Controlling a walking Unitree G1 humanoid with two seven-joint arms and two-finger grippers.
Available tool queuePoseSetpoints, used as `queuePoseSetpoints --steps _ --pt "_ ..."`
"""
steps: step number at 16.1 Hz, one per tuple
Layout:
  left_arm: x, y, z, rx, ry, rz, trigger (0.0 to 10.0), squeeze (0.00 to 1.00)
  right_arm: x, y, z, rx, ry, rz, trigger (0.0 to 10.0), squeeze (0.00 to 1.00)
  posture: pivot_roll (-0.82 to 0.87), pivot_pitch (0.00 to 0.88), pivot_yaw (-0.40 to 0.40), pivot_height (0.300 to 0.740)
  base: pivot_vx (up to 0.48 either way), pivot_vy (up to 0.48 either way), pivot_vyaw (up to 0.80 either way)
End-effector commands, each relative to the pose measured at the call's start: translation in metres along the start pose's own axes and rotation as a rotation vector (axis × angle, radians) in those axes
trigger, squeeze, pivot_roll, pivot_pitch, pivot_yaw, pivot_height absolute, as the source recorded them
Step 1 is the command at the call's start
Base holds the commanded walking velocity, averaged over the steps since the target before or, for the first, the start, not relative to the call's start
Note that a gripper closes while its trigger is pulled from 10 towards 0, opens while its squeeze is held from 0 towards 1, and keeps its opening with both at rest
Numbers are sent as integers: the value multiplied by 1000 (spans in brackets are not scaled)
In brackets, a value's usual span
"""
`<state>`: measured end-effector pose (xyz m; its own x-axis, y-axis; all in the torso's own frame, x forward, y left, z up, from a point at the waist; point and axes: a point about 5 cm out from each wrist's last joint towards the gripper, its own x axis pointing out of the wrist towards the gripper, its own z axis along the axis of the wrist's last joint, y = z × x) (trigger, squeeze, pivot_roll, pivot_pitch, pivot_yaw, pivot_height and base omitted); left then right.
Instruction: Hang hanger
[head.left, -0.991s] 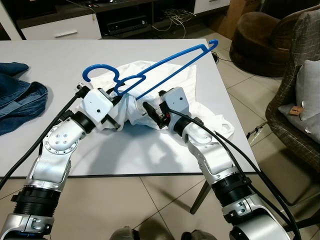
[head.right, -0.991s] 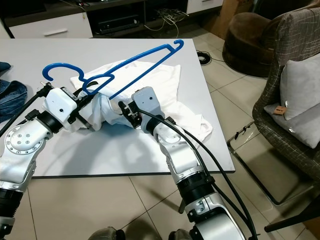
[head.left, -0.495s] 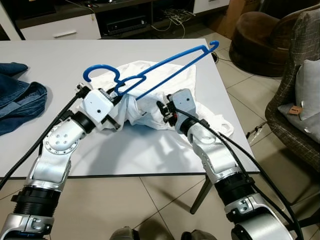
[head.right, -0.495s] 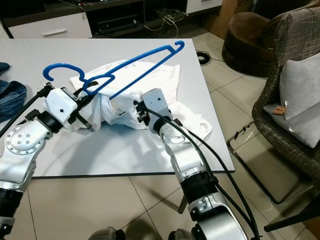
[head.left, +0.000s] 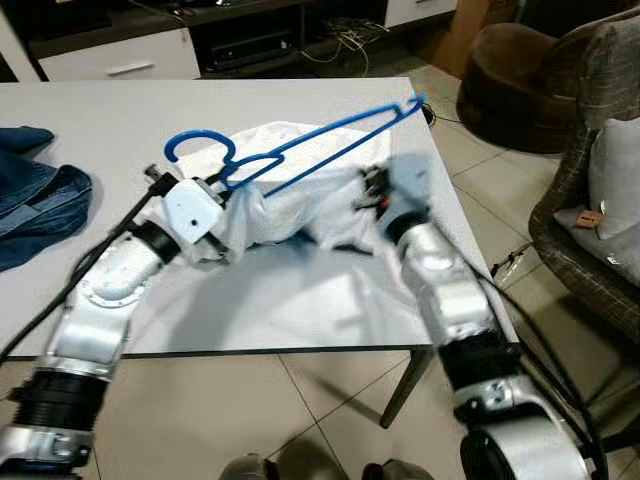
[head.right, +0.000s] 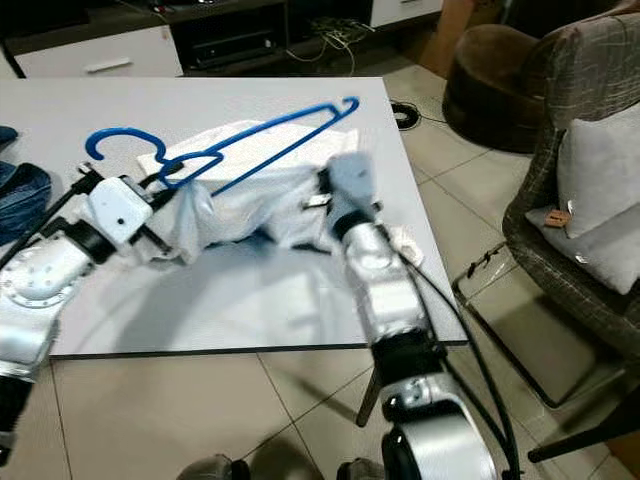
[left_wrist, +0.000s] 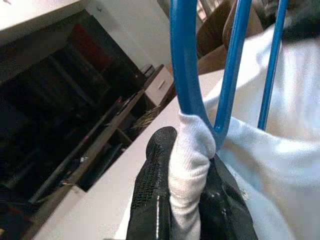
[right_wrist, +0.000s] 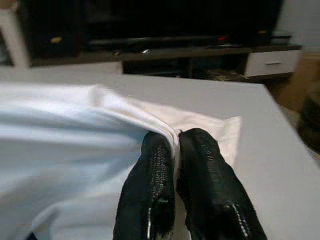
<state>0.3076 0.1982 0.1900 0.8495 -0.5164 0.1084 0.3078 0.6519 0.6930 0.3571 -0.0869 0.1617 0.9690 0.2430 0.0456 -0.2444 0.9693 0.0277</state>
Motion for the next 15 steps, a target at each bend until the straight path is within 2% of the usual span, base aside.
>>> queuePoseSetpoints --steps 1,4,5,6,7,8,10,11,12,15 --pt "-6 9 -4 49 23 17 3373 0 1 -8 0 53 12 -41 0 165 -45 40 26 740 0 0 0" --pt "-12 14 -9 109 53 -14 3059 0 1 -11 4 72 1 -43 0 165 -44 41 27 740 0 0 0" --pt "-15 17 -11 132 66 -35 2392 0 1 -13 5 90 -1 -44 0 161 -46 41 28 740 0 0 0" --pt "-16 18 -12 150 72 -54 902 0 1 -14 6 100 -5 -39 0 161 -46 41 28 740 0 0 0" --pt "-16 19 -13 174 80 -68 863 0 0 -14 8 111 -13 -25 0 161 -46 43 28 740 0 0 0" --pt "-17 21 -13 188 85 -76 1961 0 0 -13 9 119 -18 -12 0 153 -47 44 30 740 0 0 0" --pt "-16 22 -13 219 99 -103 7216 0 -1 -12 12 130 -26 12 0 153 -49 44 33 740 0 0 0" --pt "-16 23 -14 225 104 -112 8902 0 -2 -12 12 134 -29 19 0 149 -49 44 33 740 0 0 0" --pt "-15 22 -15 238 112 -130 10000 0 -3 -10 14 137 -33 40 0 157 -50 44 35 740 0 0 0" --pt "-11 22 -17 245 144 -144 10000 0 -7 -6 18 139 -41 104 0 153 -51 42 37 740 0 0 0"
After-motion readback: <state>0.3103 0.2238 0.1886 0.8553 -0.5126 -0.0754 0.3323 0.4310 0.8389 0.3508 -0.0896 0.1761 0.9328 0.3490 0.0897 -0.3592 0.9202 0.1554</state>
